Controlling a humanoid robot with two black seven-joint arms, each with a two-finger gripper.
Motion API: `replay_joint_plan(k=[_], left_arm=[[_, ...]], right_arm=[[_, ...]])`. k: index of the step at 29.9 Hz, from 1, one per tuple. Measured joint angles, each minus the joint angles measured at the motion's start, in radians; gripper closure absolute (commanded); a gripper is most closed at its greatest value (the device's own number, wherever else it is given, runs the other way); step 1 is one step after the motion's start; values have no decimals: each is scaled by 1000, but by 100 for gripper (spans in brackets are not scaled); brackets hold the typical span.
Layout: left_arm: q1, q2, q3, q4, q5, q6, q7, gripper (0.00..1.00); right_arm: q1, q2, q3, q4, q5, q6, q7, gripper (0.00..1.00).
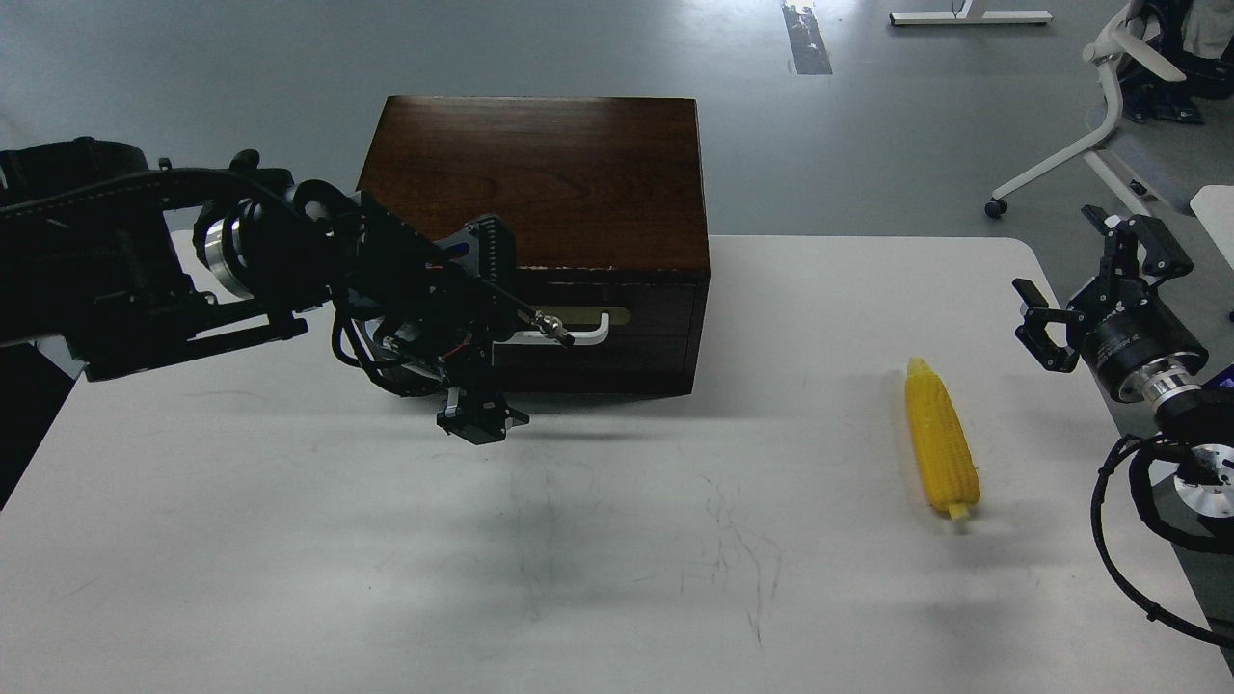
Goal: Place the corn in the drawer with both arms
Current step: 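Pull the drawer handle toward the robot with the left gripper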
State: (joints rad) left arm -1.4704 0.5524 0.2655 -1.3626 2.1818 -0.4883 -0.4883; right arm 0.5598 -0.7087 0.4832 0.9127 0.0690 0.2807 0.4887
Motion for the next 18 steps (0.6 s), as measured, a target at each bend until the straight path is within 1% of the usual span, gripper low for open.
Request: replay_joint_plan(k=[18], left_arm=[[2,-25,1,-22,0,-1,0,2]], right_arm=[[-2,0,0,0,0,0,0,0]])
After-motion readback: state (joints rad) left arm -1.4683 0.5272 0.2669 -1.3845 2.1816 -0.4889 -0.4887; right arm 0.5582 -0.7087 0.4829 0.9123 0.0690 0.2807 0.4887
